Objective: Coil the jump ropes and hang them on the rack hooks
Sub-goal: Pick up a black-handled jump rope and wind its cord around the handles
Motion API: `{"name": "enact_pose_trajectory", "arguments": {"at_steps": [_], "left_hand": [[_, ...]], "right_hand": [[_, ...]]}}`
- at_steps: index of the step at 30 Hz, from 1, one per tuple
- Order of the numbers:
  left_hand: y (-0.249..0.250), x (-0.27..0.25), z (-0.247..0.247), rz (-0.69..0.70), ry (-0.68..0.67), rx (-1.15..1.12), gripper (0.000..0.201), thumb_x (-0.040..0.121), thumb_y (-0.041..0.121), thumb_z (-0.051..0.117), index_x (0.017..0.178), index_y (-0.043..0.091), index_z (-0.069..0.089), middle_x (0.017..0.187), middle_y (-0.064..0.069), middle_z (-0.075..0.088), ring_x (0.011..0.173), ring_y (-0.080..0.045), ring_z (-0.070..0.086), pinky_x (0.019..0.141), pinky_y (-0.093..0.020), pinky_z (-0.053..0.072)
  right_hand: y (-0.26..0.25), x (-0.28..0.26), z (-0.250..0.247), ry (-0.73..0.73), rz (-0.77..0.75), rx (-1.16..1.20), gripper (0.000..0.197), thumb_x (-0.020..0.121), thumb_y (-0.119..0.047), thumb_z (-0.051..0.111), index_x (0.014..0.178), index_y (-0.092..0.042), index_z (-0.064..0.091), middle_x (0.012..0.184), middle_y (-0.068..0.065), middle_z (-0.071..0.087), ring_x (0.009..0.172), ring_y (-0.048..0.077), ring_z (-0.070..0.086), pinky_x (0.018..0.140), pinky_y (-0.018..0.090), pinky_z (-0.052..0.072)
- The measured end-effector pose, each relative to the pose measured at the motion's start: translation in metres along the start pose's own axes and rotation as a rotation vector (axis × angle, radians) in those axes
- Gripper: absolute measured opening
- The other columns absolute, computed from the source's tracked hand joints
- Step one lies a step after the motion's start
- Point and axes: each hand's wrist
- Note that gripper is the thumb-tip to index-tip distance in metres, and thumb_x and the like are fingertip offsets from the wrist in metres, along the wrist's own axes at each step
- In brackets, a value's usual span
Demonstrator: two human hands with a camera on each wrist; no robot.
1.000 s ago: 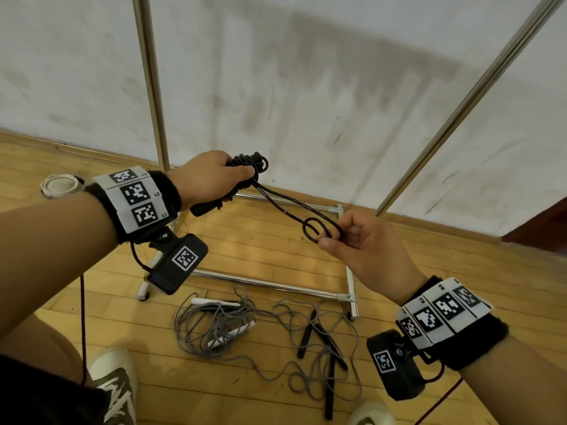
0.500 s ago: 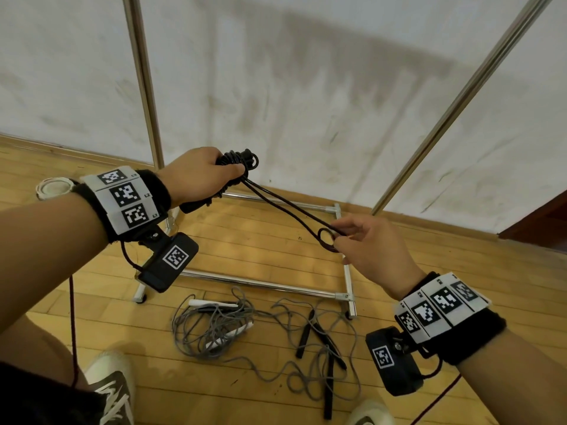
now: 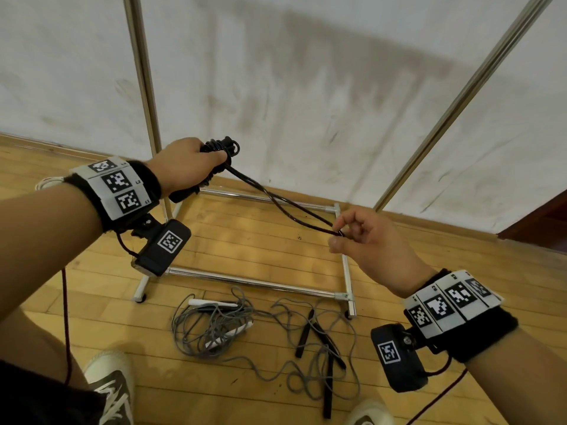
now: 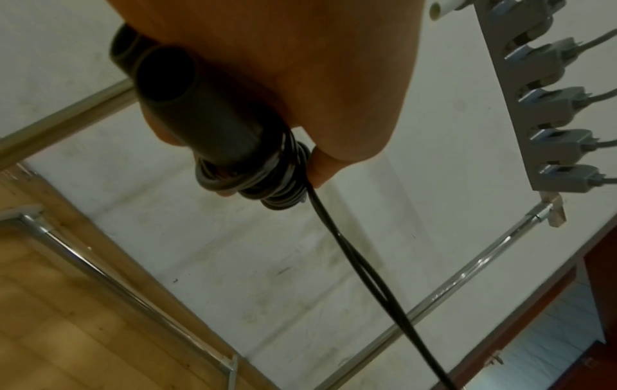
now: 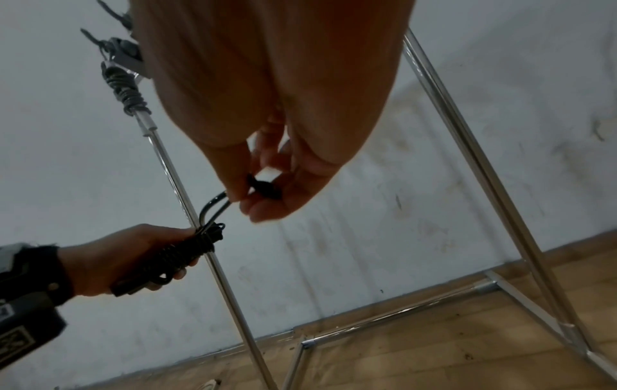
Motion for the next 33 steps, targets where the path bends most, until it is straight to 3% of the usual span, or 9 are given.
{"name": "enact_pose_trajectory", "arguments": {"at_steps": [4, 7, 11, 16, 20, 24, 27, 29, 33], "left_hand": [[-0.005, 0.000, -0.004, -0.008, -0.021, 0.009, 0.030, 0.096, 0.045, 0.057, 0.089, 0.016, 0.060, 0.081, -0.007, 0.066, 0.066, -0.022, 0.064, 0.054, -0.029, 0.051], [-0.002, -0.004, -0.001, 0.031, -0.039, 0.019, 0.031, 0.096, 0.047, 0.057, 0.089, 0.017, 0.059, 0.081, -0.006, 0.066, 0.065, -0.021, 0.064, 0.051, -0.029, 0.051], [0.009, -0.013, 0.003, 0.097, -0.081, -0.062, 0.029, 0.098, 0.044, 0.055, 0.092, 0.017, 0.060, 0.086, -0.006, 0.068, 0.066, -0.016, 0.065, 0.053, -0.025, 0.050], [0.030, -0.033, 0.008, 0.180, -0.192, -0.089, 0.027, 0.099, 0.041, 0.054, 0.098, 0.015, 0.060, 0.084, -0.007, 0.067, 0.065, -0.018, 0.065, 0.056, -0.028, 0.055], [0.044, -0.055, 0.020, 0.260, -0.320, 0.005, 0.026, 0.098, 0.041, 0.055, 0.105, 0.016, 0.058, 0.084, -0.007, 0.068, 0.064, -0.019, 0.066, 0.057, -0.036, 0.061], [0.052, -0.069, 0.030, 0.305, -0.388, -0.005, 0.028, 0.098, 0.043, 0.055, 0.107, 0.017, 0.056, 0.082, -0.004, 0.069, 0.059, -0.017, 0.068, 0.056, -0.035, 0.061], [0.056, -0.071, 0.032, 0.325, -0.355, -0.050, 0.024, 0.098, 0.041, 0.055, 0.108, 0.019, 0.056, 0.083, -0.004, 0.069, 0.059, -0.020, 0.069, 0.054, -0.032, 0.060], [0.057, -0.068, 0.029, 0.328, -0.304, -0.083, 0.024, 0.099, 0.040, 0.054, 0.109, 0.018, 0.057, 0.084, -0.005, 0.069, 0.066, -0.024, 0.071, 0.055, -0.032, 0.060], [0.052, -0.059, 0.017, 0.261, -0.232, -0.173, 0.030, 0.100, 0.037, 0.054, 0.112, 0.009, 0.059, 0.089, -0.010, 0.069, 0.072, -0.026, 0.070, 0.063, -0.040, 0.062]], "right_hand": [[0.006, -0.004, -0.001, -0.059, 0.100, 0.090, 0.028, 0.086, -0.009, 0.072, 0.103, -0.029, 0.064, 0.093, -0.006, 0.067, 0.073, 0.017, 0.073, 0.072, 0.028, 0.060], [0.009, -0.006, -0.002, -0.217, 0.083, -0.147, 0.019, 0.090, -0.019, 0.069, 0.099, -0.035, 0.067, 0.083, -0.007, 0.074, 0.071, 0.008, 0.071, 0.067, 0.021, 0.056], [0.015, -0.009, -0.001, -0.355, 0.135, -0.255, 0.015, 0.088, -0.027, 0.070, 0.101, -0.035, 0.067, 0.078, -0.004, 0.073, 0.070, 0.004, 0.067, 0.067, 0.016, 0.051], [0.021, -0.010, 0.005, -0.434, 0.172, -0.485, 0.047, 0.085, -0.033, 0.073, 0.129, -0.033, 0.056, 0.118, -0.020, 0.060, 0.110, -0.003, 0.054, 0.099, 0.026, 0.045], [0.009, -0.004, 0.013, -0.310, 0.069, -0.363, 0.058, 0.085, -0.038, 0.072, 0.136, -0.034, 0.046, 0.125, -0.020, 0.055, 0.115, -0.003, 0.052, 0.091, 0.019, 0.047], [-0.012, 0.003, 0.030, -0.273, -0.009, -0.154, 0.050, 0.093, -0.047, 0.057, 0.139, -0.033, 0.044, 0.137, -0.022, 0.049, 0.126, -0.006, 0.044, 0.101, 0.020, 0.041], [-0.026, 0.006, 0.041, -0.326, -0.011, -0.009, 0.032, 0.101, -0.042, 0.041, 0.124, -0.029, 0.058, 0.119, -0.013, 0.067, 0.115, 0.001, 0.057, 0.099, 0.023, 0.043], [-0.032, 0.006, 0.047, -0.303, -0.008, 0.128, 0.029, 0.103, -0.037, 0.039, 0.113, -0.019, 0.060, 0.086, -0.002, 0.073, 0.087, 0.011, 0.069, 0.085, 0.028, 0.053], [-0.029, 0.005, 0.051, -0.195, 0.051, 0.302, 0.027, 0.105, -0.033, 0.038, 0.104, -0.014, 0.058, 0.063, 0.001, 0.050, 0.053, 0.014, 0.049, 0.060, 0.041, 0.053]]}}
Point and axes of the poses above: each hand's wrist, its own x-axis towards the middle knuckle, its own z-axis out of the palm, y = z × x
